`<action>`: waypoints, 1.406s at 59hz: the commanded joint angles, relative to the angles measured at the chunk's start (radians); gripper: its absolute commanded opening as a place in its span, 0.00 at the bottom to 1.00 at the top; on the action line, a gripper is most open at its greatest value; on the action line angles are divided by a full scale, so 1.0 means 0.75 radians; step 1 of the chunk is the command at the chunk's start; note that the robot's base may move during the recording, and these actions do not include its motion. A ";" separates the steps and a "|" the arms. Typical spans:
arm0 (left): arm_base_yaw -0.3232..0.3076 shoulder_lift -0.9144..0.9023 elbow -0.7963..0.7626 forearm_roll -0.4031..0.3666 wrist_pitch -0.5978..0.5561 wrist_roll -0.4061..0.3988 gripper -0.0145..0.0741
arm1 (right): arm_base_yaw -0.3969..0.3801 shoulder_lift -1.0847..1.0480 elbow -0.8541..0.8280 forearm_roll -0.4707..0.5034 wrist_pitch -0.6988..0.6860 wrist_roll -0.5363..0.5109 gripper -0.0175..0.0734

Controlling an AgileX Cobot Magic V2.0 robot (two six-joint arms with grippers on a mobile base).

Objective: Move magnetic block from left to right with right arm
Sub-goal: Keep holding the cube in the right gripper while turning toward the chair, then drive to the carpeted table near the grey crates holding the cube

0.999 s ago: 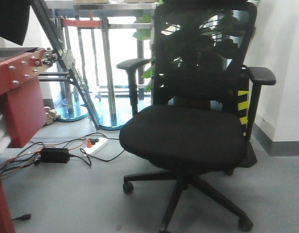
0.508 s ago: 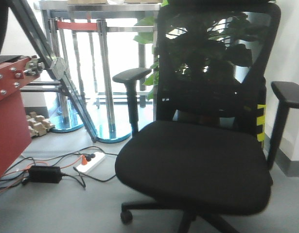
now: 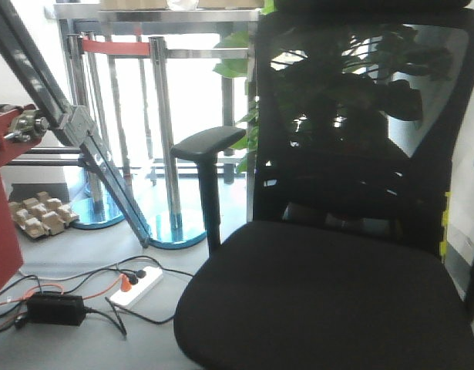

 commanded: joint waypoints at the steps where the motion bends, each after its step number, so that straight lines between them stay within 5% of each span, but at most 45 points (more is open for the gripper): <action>1: -0.004 -0.009 0.012 0.000 -0.118 -0.006 0.03 | -0.009 0.015 -0.040 -0.012 -0.117 -0.016 0.43; 83: -0.004 -0.009 0.012 0.000 -0.118 -0.006 0.03 | -0.009 0.015 -0.040 -0.012 -0.117 -0.016 0.43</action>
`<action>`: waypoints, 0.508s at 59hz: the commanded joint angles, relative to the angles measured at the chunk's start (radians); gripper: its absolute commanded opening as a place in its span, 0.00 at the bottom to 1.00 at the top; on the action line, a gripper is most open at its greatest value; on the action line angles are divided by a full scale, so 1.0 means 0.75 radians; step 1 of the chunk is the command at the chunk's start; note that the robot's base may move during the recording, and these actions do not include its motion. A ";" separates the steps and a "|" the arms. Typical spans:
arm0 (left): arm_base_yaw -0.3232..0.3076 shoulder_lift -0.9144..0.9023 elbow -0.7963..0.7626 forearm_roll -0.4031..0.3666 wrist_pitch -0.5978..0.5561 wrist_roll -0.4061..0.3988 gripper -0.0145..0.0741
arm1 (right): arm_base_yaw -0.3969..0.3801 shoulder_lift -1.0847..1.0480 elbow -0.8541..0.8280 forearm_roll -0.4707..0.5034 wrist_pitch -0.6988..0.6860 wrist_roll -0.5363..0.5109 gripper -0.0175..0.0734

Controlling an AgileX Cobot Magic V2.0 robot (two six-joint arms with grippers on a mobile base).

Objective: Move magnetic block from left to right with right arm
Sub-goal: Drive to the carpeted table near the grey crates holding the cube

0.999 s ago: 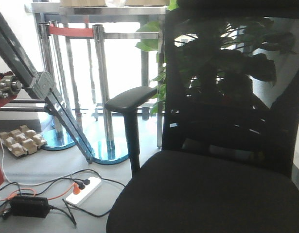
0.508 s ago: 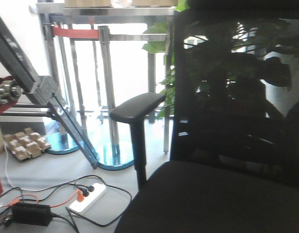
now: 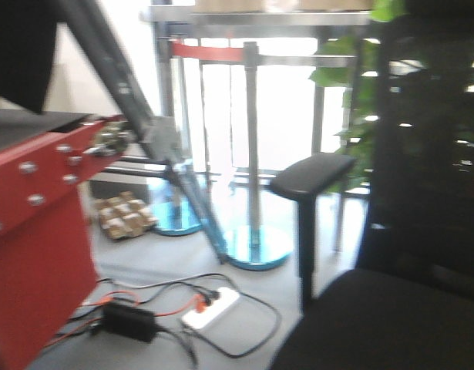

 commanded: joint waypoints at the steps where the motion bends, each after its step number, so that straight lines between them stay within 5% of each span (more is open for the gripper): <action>1: -0.004 -0.009 0.012 0.000 -0.118 -0.006 0.03 | -0.009 0.015 -0.040 -0.012 -0.117 -0.016 0.43; 30: -0.004 -0.009 0.012 0.000 -0.118 -0.006 0.03 | -0.009 0.015 -0.040 -0.012 -0.117 -0.016 0.43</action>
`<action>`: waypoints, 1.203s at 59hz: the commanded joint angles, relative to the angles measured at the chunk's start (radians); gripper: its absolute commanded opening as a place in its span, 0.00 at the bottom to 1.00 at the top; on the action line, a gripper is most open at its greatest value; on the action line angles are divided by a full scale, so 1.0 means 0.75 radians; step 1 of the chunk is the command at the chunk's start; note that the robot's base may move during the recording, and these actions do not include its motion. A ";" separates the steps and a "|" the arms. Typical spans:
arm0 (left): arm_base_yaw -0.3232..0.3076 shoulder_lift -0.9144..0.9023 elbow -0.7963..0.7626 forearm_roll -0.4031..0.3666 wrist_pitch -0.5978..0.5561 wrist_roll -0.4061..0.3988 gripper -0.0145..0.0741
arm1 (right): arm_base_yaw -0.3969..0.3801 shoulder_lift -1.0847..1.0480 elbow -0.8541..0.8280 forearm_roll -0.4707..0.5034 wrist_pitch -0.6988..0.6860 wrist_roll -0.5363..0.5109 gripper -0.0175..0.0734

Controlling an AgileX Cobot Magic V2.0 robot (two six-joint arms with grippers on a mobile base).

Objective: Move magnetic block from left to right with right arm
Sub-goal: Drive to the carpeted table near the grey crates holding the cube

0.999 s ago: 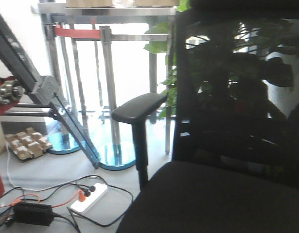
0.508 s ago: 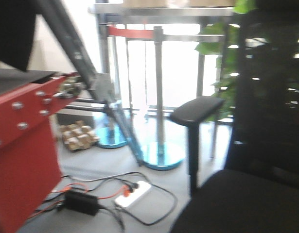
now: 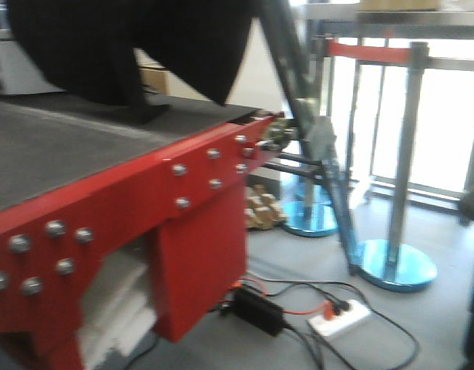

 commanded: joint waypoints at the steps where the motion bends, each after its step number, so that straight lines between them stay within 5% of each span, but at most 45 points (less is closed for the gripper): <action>1: -0.004 -0.009 0.012 0.000 -0.118 -0.006 0.03 | -0.009 0.015 -0.040 -0.012 -0.117 -0.016 0.43; 71: -0.004 -0.009 0.012 0.000 -0.118 -0.006 0.03 | -0.009 0.015 -0.040 -0.012 -0.117 -0.016 0.43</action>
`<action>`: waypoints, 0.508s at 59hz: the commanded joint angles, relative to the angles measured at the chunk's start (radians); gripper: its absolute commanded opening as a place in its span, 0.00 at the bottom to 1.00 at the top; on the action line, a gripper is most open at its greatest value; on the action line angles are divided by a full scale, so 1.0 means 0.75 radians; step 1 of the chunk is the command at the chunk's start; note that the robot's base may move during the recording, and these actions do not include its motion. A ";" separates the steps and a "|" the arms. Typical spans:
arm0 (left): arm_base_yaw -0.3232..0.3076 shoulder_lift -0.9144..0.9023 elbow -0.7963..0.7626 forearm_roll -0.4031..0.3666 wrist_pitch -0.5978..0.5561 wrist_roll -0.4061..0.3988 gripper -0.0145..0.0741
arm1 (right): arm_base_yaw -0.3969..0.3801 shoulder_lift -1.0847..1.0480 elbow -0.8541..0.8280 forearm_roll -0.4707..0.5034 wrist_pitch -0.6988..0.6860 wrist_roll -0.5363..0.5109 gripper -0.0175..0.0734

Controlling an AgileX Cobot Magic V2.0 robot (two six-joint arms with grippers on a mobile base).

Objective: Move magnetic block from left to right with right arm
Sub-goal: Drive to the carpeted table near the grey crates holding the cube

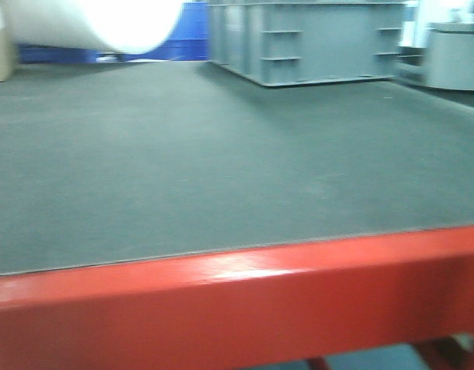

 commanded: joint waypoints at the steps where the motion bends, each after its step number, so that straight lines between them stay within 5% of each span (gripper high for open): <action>1: -0.004 -0.009 0.012 0.000 -0.118 -0.006 0.03 | -0.009 0.015 -0.040 -0.012 -0.117 -0.016 0.43; 30: -0.004 -0.009 0.012 0.000 -0.118 -0.006 0.03 | -0.009 0.015 -0.040 -0.012 -0.117 -0.016 0.43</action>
